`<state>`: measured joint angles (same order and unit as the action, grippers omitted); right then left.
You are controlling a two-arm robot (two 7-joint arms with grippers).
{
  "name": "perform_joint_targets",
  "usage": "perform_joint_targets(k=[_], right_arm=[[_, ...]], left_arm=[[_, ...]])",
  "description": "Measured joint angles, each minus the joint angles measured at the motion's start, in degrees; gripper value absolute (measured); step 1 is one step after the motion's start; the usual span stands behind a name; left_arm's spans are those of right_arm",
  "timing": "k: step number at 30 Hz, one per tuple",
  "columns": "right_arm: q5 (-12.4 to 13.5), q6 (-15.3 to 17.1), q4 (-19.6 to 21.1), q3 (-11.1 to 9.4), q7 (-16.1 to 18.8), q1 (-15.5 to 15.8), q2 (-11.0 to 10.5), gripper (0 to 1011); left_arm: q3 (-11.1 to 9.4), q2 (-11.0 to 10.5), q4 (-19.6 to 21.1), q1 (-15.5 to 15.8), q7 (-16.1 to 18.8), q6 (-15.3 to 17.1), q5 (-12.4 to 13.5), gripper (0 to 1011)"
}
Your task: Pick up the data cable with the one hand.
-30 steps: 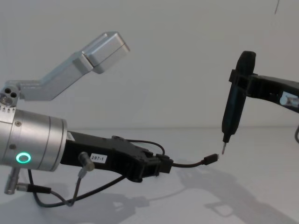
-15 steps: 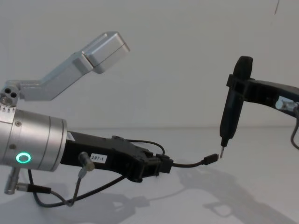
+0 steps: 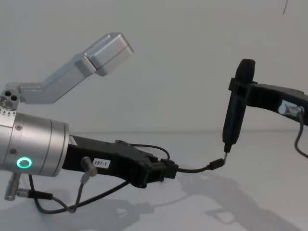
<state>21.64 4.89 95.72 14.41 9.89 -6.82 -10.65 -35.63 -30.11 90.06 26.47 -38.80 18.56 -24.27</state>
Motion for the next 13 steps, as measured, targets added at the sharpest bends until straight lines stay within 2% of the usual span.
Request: perform_joint_targets(k=[13], right_arm=[[-0.6, -0.8, -0.8, -0.1, 0.5, -0.4, 0.5, 279]], left_arm=[[0.0, 0.0, 0.0, 0.0, 0.0, 0.0, 0.0, 47]])
